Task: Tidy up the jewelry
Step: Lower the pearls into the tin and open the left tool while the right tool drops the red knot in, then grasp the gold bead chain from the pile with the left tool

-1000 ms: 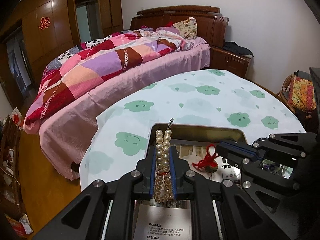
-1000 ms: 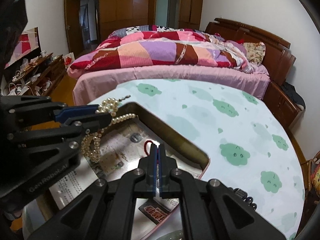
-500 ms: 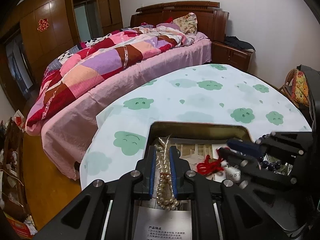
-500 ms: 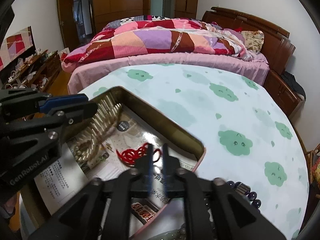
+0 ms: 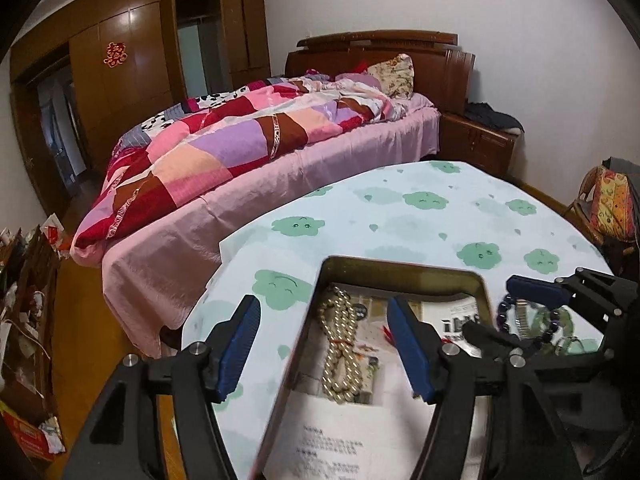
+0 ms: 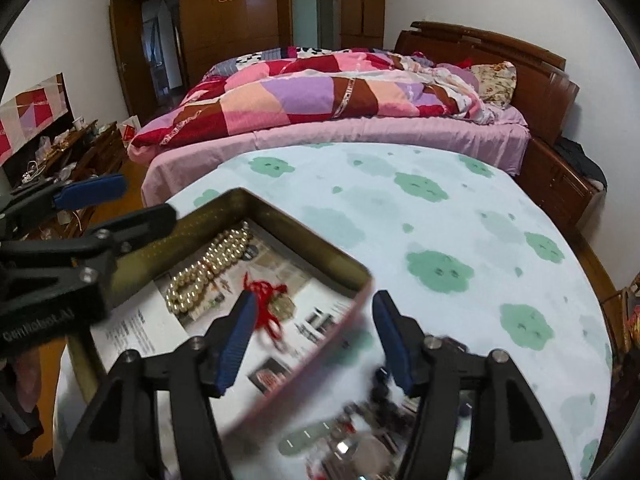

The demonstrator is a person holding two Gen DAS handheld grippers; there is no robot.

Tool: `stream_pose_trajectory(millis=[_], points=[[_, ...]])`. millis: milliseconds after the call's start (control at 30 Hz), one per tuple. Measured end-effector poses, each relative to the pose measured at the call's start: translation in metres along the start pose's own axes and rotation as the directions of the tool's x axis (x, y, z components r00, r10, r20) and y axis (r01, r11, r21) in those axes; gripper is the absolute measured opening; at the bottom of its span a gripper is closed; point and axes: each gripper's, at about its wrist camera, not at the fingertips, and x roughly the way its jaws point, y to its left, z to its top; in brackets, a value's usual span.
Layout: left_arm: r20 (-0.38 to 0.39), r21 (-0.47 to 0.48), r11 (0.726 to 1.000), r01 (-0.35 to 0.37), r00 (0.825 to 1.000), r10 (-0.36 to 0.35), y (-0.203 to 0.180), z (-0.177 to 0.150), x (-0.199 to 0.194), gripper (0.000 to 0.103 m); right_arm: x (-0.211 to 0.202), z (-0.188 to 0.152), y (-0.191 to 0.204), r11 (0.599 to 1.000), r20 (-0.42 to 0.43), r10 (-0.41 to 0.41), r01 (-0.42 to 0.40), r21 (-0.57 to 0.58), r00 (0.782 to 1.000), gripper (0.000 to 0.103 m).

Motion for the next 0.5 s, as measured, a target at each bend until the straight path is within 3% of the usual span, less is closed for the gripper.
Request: stream_pose_trajectory(millis=[300, 500], points=[[0.002, 0.013, 0.998, 0.064, 0.998, -0.064, -0.035, -0.029, -0.028, 0.066, -0.043, -0.060, -0.077, 0.983, -0.046, -0.092, 0.098, 0.154, 0.995, 0.062], [-0.004, 0.064, 0.993, 0.100, 0.995, -0.100, -0.068, -0.048, -0.045, 0.066, -0.060, -0.093, -0.093, 0.971, -0.073, -0.102, 0.115, 0.208, 0.992, 0.062]])
